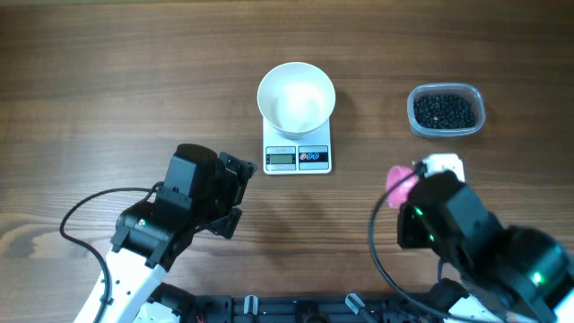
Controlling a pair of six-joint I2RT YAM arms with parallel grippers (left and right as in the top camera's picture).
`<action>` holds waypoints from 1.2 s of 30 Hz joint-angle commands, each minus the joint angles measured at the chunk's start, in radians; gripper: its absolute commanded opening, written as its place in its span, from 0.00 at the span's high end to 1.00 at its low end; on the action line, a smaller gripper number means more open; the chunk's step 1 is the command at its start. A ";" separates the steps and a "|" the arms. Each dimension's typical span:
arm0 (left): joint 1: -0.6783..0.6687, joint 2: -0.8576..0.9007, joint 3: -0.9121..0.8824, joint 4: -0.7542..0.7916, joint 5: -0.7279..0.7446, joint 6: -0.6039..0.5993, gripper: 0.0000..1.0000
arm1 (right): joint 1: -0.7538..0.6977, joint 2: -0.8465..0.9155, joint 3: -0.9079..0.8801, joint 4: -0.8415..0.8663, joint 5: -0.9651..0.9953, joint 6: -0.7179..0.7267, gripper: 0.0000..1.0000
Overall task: Scoop item into bowl and weigh 150g on scale
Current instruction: 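Carry the scoop with the right gripper toward the bean tub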
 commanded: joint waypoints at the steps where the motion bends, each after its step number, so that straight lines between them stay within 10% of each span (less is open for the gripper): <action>1: -0.003 -0.006 -0.005 -0.002 -0.017 0.006 0.00 | -0.026 0.066 0.089 -0.015 0.071 -0.010 0.96; 4: -0.004 -0.006 -0.005 0.005 -0.018 0.070 0.14 | -0.075 0.083 0.113 -0.016 0.070 -0.012 0.96; 7: -0.003 -0.006 -0.005 0.064 -0.033 0.256 0.94 | -0.131 0.080 0.114 -0.024 0.058 -0.013 0.96; 22: -0.106 0.156 0.180 0.149 -0.025 0.810 0.96 | -0.394 0.064 0.114 -0.041 -0.132 -0.162 0.96; 36: -0.298 0.616 0.305 0.230 -0.299 0.879 0.96 | -0.416 0.075 0.114 0.046 -0.264 -0.165 0.96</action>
